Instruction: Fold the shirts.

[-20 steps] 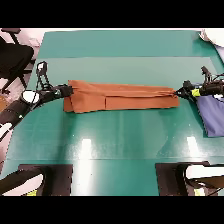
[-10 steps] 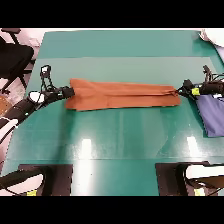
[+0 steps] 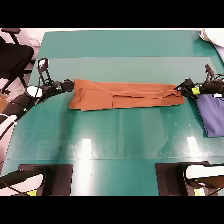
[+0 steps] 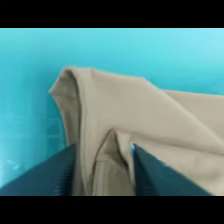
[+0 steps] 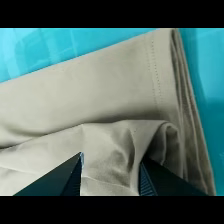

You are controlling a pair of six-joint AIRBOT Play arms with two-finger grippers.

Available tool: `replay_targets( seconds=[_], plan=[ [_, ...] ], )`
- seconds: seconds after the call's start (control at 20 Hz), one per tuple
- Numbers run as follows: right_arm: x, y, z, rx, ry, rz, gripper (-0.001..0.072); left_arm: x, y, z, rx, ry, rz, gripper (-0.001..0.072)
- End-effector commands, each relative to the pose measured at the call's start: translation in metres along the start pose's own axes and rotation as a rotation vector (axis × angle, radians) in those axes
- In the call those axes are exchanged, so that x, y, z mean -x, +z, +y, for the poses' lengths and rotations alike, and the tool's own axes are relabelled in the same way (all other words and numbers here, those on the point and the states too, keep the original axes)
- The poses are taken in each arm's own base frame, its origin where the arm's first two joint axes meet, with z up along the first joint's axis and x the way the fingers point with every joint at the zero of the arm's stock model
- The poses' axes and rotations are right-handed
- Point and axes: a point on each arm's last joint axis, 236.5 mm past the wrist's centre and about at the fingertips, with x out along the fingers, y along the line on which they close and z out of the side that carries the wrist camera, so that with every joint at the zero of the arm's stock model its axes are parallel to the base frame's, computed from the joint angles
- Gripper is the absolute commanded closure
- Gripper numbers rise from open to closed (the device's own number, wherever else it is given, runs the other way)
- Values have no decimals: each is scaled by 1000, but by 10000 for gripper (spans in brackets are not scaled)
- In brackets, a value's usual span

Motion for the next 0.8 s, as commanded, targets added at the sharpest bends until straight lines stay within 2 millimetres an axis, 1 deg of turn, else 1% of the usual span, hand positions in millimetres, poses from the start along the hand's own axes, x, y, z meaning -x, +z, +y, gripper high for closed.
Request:
replay_targets(
  seconds=[0.0, 0.05, 0.1, 0.15, 0.2, 0.3, 0.4, 0.5, 0.6, 0.65, 0.75],
  plan=[
    [5, 4, 4, 48, 3, -22, 299, 3, 7, -13, -84, -39, 14, 437],
    [10, 9, 7, 90, -1, -46, 299, 3, 7, -17, -103, -53, 25, 440],
    [18, 16, 11, 133, -8, -83, 299, 5, 7, -24, -129, -75, 42, 621],
    [28, 26, 16, 170, -25, -137, 299, 7, 9, -30, -150, -96, 53, 684],
    [40, 37, 21, 197, -39, -199, 299, 10, 13, -37, -155, -117, 58, 685],
    [71, 57, 25, 274, -120, -322, 299, 17, 21, -54, -169, -166, 72, 685],
    [104, 74, 28, 351, -208, -433, 300, 24, 30, -70, -179, -215, 85, 685],
    [135, 85, 32, 395, -261, -525, 299, 31, 38, -83, -175, -255, 86, 685],
    [153, 84, 30, 410, -293, -546, 300, 36, 37, -93, -160, -296, 105, 685],
    [156, 77, 22, 417, -319, -514, 300, 38, 31, -100, -163, -321, 125, 685],
    [149, 57, 2, 409, -345, -401, 300, 42, 7, -119, -303, -379, 187, 685]
  ],
)
